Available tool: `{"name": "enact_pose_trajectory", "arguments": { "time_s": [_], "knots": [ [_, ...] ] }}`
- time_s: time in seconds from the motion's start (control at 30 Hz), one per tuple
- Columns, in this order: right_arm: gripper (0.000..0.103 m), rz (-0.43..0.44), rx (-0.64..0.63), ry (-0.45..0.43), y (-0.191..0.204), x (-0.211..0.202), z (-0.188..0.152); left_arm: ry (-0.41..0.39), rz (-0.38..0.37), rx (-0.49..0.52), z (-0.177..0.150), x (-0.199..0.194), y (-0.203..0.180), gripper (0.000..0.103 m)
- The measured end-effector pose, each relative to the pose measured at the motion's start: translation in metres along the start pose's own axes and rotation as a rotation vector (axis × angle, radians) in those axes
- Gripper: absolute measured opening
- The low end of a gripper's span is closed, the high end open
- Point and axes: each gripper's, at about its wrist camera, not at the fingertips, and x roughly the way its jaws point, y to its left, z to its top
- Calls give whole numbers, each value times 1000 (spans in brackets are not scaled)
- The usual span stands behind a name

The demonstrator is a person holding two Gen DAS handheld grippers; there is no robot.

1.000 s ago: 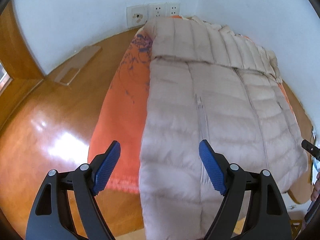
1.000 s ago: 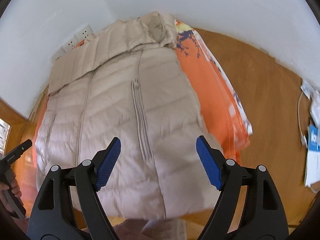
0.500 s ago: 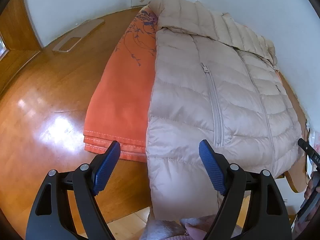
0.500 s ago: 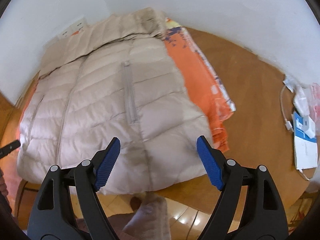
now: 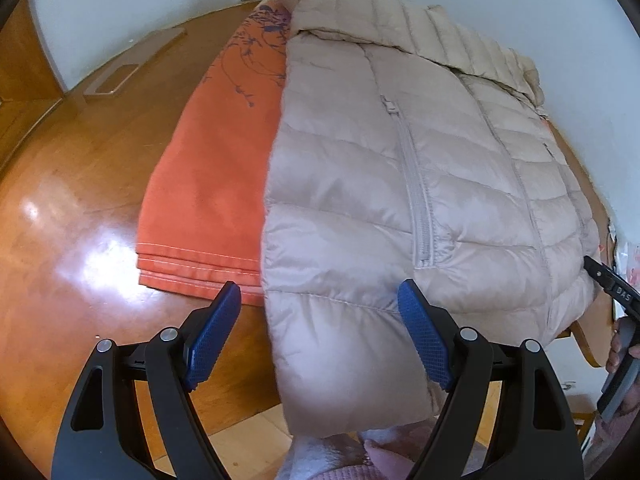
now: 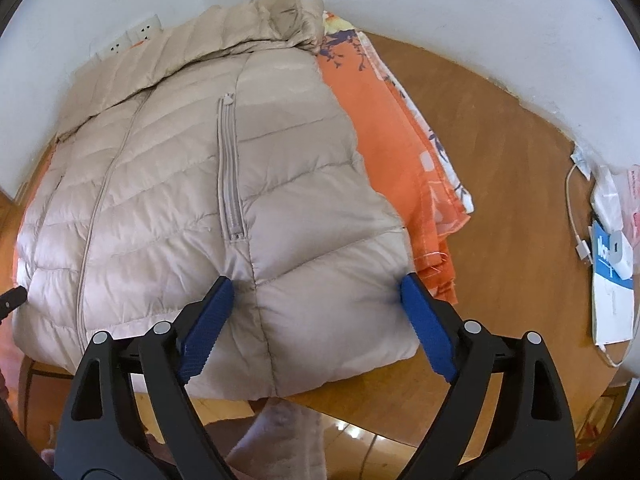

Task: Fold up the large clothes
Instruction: 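Move both grippers to the jacket hem and close on it, then lift the hem with both grippers and fold it toward the collar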

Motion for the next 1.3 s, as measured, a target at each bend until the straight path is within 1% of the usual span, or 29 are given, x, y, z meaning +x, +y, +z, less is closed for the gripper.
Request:
{"name": "enact_pose_trajectory", "arguments": {
  "time_s": [0.17,0.3,0.33,0.5,0.57,0.6,0.63,0.67,0.7,0.73,0.77,0.8,0.83,0.87,0.93,1.07,1.3],
  "knots": [
    [87,12,11,20,-2,5,4,12,-34,6,-3,3,-5,79],
    [87,29,12,24,2,5,2,37,-86,-24,-5,7,-5,79],
    [87,34,14,24,2,5,2,36,-88,-24,-6,7,-6,79],
    [79,39,-17,8,7,-4,0,29,-122,-4,-8,5,-13,78],
    [73,31,-42,0,9,-7,-1,25,-126,22,-9,4,-17,76],
    [71,27,-49,-4,10,-9,-2,23,-124,37,-10,5,-20,74],
    [65,23,-53,-9,11,-9,-2,22,-124,43,-10,6,-21,72],
    [59,17,-55,-13,11,-11,-3,22,-126,48,-10,7,-22,68],
    [57,21,-55,-14,11,-11,-3,23,-129,50,-9,8,-22,63],
    [52,31,-54,-15,12,-12,-3,23,-130,52,-9,8,-22,56],
    [48,36,-56,-15,12,-12,-3,23,-137,56,-9,8,-23,51],
    [46,38,-65,-17,14,-13,-2,22,-148,57,-9,7,-22,44],
    [41,39,-74,-19,15,-14,-2,21,-159,54,-9,6,-21,37],
    [35,43,-85,-25,18,-17,-2,18,-174,51,-8,5,-20,33],
    [29,53,-94,-37,21,-21,-2,12,-193,51,-8,2,-22,24],
    [20,90,-92,-81,24,-38,0,-12,-196,76,-6,-10,-27,19],
    [17,156,-72,-121,25,-60,6,-60,-215,84,0,-34,-28,17]
  ]
}}
